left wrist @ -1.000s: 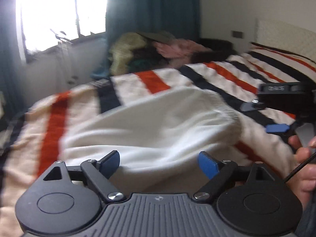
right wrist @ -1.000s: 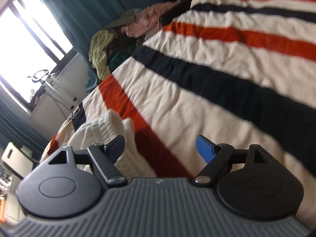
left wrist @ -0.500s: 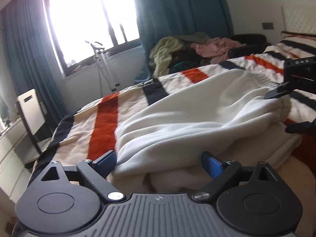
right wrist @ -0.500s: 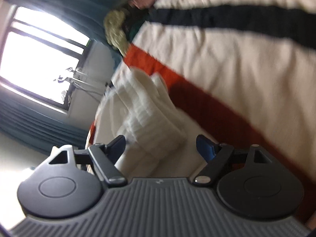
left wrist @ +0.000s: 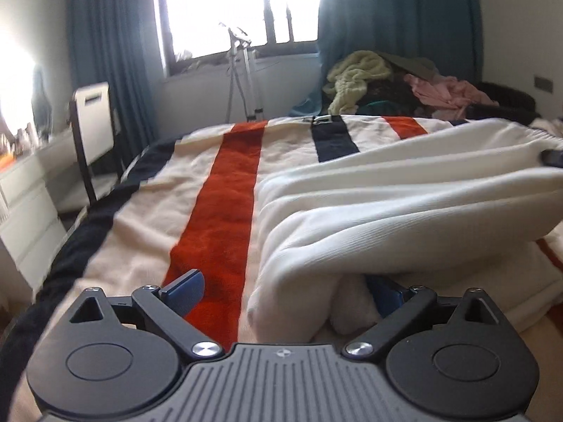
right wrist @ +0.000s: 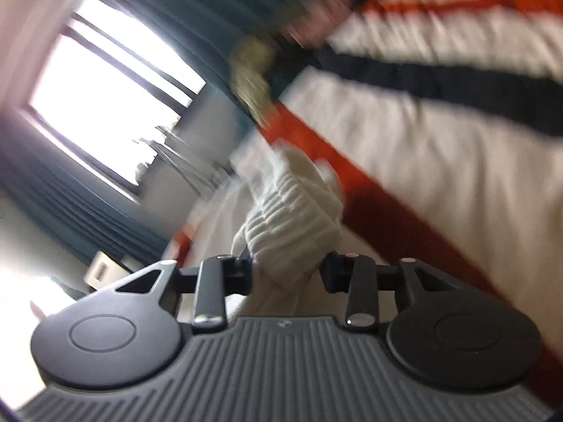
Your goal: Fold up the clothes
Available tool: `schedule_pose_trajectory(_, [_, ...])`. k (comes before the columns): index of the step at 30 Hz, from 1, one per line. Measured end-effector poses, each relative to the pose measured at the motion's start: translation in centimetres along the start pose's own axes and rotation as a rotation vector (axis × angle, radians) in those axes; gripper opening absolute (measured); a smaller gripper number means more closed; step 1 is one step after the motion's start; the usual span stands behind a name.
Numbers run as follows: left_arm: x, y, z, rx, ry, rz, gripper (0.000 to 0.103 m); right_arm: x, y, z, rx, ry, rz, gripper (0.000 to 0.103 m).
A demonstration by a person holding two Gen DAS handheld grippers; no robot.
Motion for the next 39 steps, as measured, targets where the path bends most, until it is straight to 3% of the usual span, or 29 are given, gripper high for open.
schedule_pose_trajectory(2, [0.4, 0.4, -0.1, 0.025, 0.015, 0.038, 0.099, 0.1, -0.8, 0.9, -0.040, 0.015, 0.011, 0.038])
schedule_pose_trajectory(4, [0.8, 0.7, -0.4, 0.051, 0.018, 0.072, 0.099, -1.6, -0.9, 1.0, -0.028, 0.093, -0.004, 0.038])
schedule_pose_trajectory(6, [1.2, 0.9, -0.6, 0.077, 0.020, 0.106, 0.099, -4.8, 0.9, 0.2, 0.075, 0.209, -0.073, 0.039])
schedule_pose_trajectory(8, [1.6, 1.2, -0.9, 0.102, 0.023, 0.139, 0.100, -7.3, 2.8, -0.4, 0.147, 0.230, -0.209, 0.046])
schedule_pose_trajectory(11, [2.2, 1.6, -1.2, 0.138, 0.032, 0.189, 0.101, -7.7, 2.6, 0.0, 0.130, 0.190, -0.283, 0.056])
schedule_pose_trajectory(15, [2.8, 1.9, -1.2, 0.161, 0.044, 0.228, 0.101, -7.3, 2.5, 0.0, 0.142, 0.188, -0.265, 0.070])
schedule_pose_trajectory(20, [3.5, 2.3, -1.6, 0.198, 0.063, 0.289, 0.101, -7.3, 3.5, -0.2, 0.196, 0.212, -0.214, 0.072])
schedule_pose_trajectory(23, [4.2, 2.5, -2.0, 0.226, 0.068, 0.344, 0.101, -7.0, 4.4, -0.6, 0.227, 0.196, -0.212, 0.081])
schedule_pose_trajectory(28, [5.8, 3.0, -2.8, 0.271, 0.080, 0.447, 0.102, -4.8, 5.2, -1.5, 0.280, 0.045, -0.293, 0.086])
schedule_pose_trajectory(33, [5.8, 2.8, -2.9, 0.258, 0.071, 0.423, 0.103, -3.4, 4.4, -1.1, 0.247, -0.039, -0.310, 0.086])
schedule_pose_trajectory(39, [5.2, 3.0, -2.6, 0.287, 0.098, 0.403, 0.103, -4.6, 6.3, -2.1, 0.320, 0.095, -0.245, 0.083])
Point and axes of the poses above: each gripper's, at about its wrist camera, not at the fingertips, and z roughly against the way its jaws point, x to its left, y to its underside, the point moved 10 cm from there along -z, roughly the way its jaws point, and after that the axes turned 11 degrees about -y, right-handed, at the moved point
